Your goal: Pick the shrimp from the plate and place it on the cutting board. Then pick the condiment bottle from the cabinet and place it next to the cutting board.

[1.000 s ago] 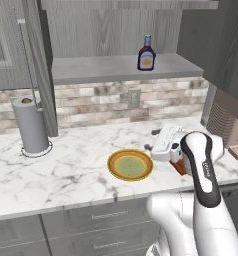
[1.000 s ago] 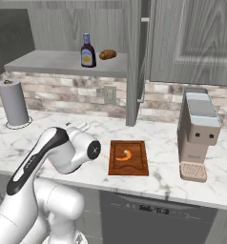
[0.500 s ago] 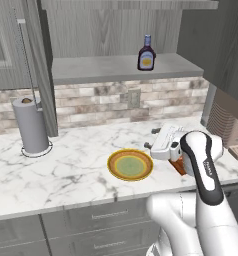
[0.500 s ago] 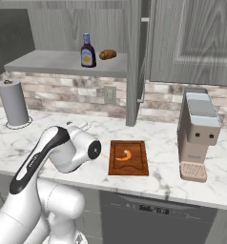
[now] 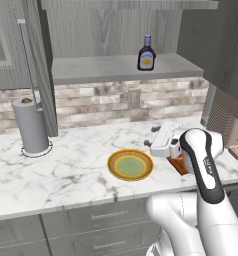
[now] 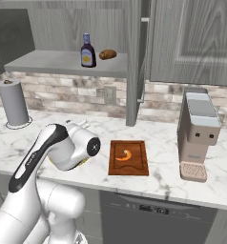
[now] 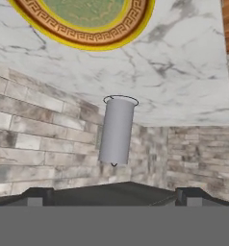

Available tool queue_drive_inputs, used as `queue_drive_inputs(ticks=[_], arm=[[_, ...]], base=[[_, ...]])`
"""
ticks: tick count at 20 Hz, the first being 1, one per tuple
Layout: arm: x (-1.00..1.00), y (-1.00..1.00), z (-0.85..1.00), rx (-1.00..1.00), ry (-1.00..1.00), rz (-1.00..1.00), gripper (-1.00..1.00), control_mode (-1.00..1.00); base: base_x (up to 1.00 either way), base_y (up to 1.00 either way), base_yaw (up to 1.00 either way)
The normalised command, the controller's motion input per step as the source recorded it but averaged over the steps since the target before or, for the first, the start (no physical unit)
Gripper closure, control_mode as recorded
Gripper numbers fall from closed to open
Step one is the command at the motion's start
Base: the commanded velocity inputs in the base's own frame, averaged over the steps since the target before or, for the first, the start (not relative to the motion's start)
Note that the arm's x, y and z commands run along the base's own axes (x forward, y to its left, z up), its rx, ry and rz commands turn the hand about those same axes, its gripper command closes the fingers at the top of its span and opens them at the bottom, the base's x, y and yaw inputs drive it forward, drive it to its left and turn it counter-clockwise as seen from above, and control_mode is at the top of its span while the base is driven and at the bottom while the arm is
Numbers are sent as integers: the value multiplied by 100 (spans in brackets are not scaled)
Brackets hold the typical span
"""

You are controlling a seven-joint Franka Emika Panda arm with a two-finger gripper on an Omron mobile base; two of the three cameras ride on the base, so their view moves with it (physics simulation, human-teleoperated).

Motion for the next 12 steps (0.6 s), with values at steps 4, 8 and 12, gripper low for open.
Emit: queue_drive_inputs(ticks=[4, 8, 12], arm=[[0, 0, 38, 2, 1, 0, -100, -100], [0, 0, 40, 2, 0, 0, -100, -100], [0, 0, 34, 3, 0, 0, -100, -100]], base=[[0, 0, 0], [0, 0, 0], [0, 0, 0]])
